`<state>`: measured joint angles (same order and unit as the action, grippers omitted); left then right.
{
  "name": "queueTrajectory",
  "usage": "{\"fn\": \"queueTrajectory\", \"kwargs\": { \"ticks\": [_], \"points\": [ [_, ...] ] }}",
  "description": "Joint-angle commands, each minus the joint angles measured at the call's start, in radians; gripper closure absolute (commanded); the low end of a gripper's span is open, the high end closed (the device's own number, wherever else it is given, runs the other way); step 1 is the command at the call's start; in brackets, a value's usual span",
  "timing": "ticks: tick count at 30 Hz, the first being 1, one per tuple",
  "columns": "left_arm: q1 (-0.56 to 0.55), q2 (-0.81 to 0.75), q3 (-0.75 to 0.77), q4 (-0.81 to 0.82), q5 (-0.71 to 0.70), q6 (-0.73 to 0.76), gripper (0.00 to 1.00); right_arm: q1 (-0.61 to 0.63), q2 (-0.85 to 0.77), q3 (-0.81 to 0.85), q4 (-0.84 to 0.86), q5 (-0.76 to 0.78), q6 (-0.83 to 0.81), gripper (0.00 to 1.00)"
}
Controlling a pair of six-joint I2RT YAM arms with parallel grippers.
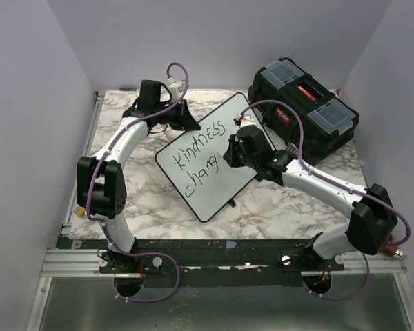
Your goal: Write a sentence on the whiteboard
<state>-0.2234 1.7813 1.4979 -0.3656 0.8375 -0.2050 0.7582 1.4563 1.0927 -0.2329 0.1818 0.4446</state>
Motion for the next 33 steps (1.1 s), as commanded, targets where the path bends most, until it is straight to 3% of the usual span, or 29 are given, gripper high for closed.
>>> {"fn": "queueTrajectory", "kwargs": {
  "ticks": [1,13,22,33],
  "points": [
    [-0.040,-0.006,0.002,-0.050,-0.006,0.102,1.00,-0.013,0.036,0.016,-0.046,0.080,-0.003,0.99],
    [-0.040,0.001,0.005,-0.049,-0.006,0.102,1.00,-0.015,0.084,0.107,-0.068,0.044,-0.035,0.99],
    [-0.040,0.006,0.009,-0.048,-0.003,0.101,1.00,-0.015,0.051,0.027,-0.036,-0.095,-0.028,0.99],
    [-0.040,0.004,0.014,-0.055,-0.006,0.100,1.00,-0.014,0.017,-0.037,-0.023,-0.131,-0.017,0.99]
  ]
}}
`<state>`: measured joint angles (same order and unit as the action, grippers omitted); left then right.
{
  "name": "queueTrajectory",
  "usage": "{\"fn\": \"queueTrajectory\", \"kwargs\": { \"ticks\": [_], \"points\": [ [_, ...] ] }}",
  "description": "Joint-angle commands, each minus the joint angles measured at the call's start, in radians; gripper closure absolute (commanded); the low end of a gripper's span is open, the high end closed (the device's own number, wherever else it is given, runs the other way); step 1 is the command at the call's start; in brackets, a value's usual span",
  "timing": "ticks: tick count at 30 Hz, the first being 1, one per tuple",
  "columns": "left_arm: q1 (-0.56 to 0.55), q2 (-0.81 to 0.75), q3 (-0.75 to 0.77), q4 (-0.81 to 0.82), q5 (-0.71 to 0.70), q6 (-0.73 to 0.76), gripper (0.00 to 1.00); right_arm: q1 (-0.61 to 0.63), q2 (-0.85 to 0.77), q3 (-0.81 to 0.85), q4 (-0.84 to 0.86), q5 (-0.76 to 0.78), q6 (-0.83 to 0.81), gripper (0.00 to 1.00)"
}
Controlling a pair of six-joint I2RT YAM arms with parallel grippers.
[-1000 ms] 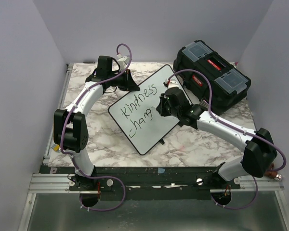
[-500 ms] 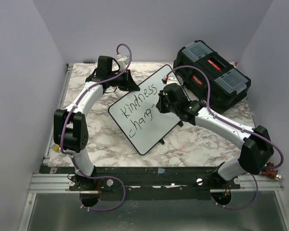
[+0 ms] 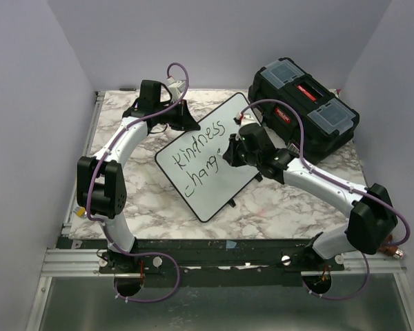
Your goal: Write a sentence on the whiteboard
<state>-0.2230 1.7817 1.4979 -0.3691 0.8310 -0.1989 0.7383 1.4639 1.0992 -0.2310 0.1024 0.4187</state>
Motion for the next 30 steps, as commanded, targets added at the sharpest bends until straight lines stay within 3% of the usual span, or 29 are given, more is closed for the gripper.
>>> {"fn": "queueTrajectory", "kwargs": {
  "ticks": [1,16,22,30],
  "points": [
    [-0.041,0.002,0.014,-0.053,0.000,0.095,1.00,0.006,0.007,-0.048,-0.025,-0.052,0.011,0.99],
    [-0.041,-0.001,0.001,-0.043,0.004,0.095,1.00,0.006,-0.022,-0.046,-0.095,0.103,0.028,0.99],
    [-0.042,-0.001,-0.004,-0.028,0.017,0.089,1.00,0.006,0.004,0.036,-0.159,0.220,0.039,0.99],
    [-0.041,-0.016,-0.011,-0.021,0.028,0.083,1.00,0.006,-0.041,0.162,-0.151,0.190,0.007,0.99]
  ]
}}
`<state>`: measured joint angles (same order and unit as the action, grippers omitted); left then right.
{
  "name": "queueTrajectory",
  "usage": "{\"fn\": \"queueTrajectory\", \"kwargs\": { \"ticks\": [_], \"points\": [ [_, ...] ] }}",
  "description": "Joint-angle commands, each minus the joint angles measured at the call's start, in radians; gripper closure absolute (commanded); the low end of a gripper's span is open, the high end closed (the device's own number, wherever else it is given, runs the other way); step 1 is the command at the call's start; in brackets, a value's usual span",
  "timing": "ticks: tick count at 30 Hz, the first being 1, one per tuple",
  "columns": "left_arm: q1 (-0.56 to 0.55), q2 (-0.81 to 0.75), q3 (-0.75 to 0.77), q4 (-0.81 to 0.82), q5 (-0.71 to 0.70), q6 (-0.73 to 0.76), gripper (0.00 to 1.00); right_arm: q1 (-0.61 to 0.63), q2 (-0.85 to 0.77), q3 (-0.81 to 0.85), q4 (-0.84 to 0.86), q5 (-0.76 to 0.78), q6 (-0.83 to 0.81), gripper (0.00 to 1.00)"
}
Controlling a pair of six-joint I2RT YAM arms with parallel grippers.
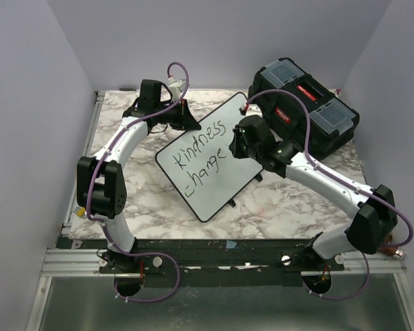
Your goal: Write a sentence on the whiteboard
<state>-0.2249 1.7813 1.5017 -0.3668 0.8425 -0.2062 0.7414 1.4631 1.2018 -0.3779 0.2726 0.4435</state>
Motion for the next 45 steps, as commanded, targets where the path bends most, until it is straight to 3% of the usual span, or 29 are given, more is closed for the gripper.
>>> {"fn": "queueTrajectory", "kwargs": {
  "ticks": [1,15,26,45],
  "points": [
    [-0.039,-0.019,-0.017,-0.020,0.019,0.087,1.00,0.002,-0.051,0.056,0.004,0.019,-0.017,0.99],
    [-0.044,-0.029,-0.042,0.055,0.065,-0.027,1.00,0.002,-0.164,-0.065,0.066,-0.007,0.040,0.99],
    [-0.044,-0.041,0.006,-0.080,-0.032,0.060,1.00,0.003,-0.219,-0.121,0.073,0.009,0.041,0.99],
    [-0.028,-0.059,-0.024,-0.051,-0.014,0.077,1.00,-0.025,-0.159,-0.108,0.155,0.044,-0.088,0.99]
  ]
}}
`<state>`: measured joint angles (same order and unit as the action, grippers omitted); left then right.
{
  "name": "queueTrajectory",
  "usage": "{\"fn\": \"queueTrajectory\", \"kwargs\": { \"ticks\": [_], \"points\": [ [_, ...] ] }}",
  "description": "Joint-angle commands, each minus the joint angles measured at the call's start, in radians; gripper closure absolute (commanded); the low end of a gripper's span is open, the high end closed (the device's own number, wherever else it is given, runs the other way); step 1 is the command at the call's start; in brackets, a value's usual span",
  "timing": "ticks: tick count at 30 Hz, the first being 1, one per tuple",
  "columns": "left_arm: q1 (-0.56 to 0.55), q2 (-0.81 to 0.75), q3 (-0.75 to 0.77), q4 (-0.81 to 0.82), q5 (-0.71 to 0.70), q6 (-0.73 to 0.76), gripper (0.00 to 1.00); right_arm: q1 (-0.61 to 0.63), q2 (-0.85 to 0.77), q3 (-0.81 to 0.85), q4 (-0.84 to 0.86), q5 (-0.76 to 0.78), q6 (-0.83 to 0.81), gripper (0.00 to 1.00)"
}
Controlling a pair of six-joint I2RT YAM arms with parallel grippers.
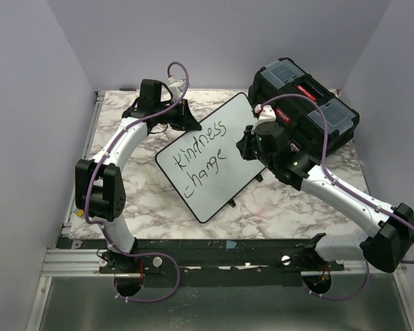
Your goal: Write a sentence on the whiteboard
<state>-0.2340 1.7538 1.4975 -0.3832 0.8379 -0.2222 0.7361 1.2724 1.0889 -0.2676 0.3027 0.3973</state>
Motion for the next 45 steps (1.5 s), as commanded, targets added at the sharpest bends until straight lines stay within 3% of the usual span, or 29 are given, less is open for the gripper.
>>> {"fn": "queueTrajectory", "kwargs": {
  "ticks": [1,25,37,45],
  "points": [
    [-0.019,-0.034,-0.019,-0.035,-0.007,0.092,1.00,-0.027,0.042,0.010,0.048,0.004,-0.044,0.99],
    [-0.018,-0.038,-0.006,-0.024,0.018,0.076,1.00,-0.054,0.182,0.035,0.088,-0.121,-0.021,0.99],
    [-0.018,-0.035,-0.005,-0.024,0.013,0.078,1.00,-0.053,0.164,-0.013,0.083,-0.245,-0.023,0.99],
    [-0.016,-0.036,-0.002,-0.026,0.013,0.078,1.00,-0.054,0.147,-0.062,0.075,-0.241,-0.017,1.00]
  ]
}}
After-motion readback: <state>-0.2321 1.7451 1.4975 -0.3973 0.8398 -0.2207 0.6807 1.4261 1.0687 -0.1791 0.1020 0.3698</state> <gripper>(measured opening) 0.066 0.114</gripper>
